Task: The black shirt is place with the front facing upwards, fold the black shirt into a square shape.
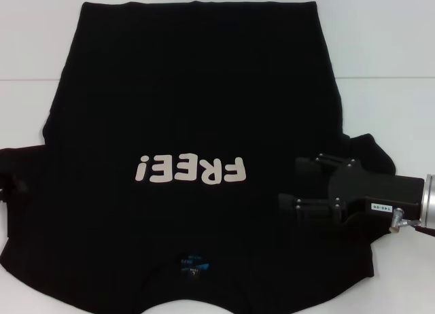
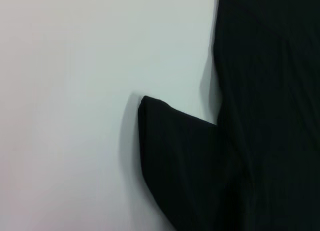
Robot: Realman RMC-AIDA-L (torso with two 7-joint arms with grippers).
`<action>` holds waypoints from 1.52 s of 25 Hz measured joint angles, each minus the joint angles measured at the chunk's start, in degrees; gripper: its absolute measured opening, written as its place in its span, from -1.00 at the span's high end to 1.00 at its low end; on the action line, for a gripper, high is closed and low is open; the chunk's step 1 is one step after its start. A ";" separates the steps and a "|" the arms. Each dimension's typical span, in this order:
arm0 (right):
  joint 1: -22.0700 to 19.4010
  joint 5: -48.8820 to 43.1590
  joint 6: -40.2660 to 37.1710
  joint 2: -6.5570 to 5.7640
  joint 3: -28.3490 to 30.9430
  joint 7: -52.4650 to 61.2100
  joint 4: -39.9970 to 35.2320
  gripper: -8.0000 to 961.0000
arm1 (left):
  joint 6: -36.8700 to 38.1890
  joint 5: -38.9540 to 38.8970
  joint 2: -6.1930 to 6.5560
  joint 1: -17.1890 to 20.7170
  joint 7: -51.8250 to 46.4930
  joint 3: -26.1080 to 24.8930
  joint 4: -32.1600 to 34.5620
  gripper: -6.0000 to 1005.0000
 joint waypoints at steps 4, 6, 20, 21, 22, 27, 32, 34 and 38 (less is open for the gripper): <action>0.03 0.00 -0.02 0.02 0.02 0.00 0.00 -0.90 | 0.19 0.00 0.09 0.01 0.32 0.00 0.03 0.17; 0.04 0.00 -0.13 0.02 0.04 0.00 0.00 -0.90 | 0.31 0.00 0.15 -0.03 0.43 0.00 0.04 0.30; 0.04 0.59 -0.63 0.02 0.06 0.00 0.08 -0.90 | -0.97 1.90 0.66 0.19 0.50 -0.29 3.15 0.97; 0.04 0.86 -0.66 0.02 0.06 0.00 0.08 -0.90 | -1.14 2.25 0.72 0.19 0.45 -0.37 3.50 0.97; 0.03 1.12 -0.73 0.02 0.06 0.00 0.07 -0.90 | -1.37 2.69 0.84 0.18 0.38 -0.49 3.97 0.98; -0.04 1.54 -1.10 -0.07 0.06 0.00 0.04 -0.90 | -1.45 2.93 1.50 -0.17 0.28 -0.64 5.17 0.98; 0.02 1.58 -1.15 -0.04 0.06 0.00 0.01 -0.90 | -1.12 2.98 1.74 -0.39 0.23 -0.64 5.22 0.98; 0.01 1.59 -1.16 0.02 0.06 0.00 0.00 -0.90 | -0.17 2.99 1.76 -0.64 0.00 -0.65 5.23 0.98; -0.16 1.59 -1.16 0.02 0.06 0.00 0.01 -0.90 | 2.52 2.72 1.79 -1.77 -1.15 -0.65 5.23 0.97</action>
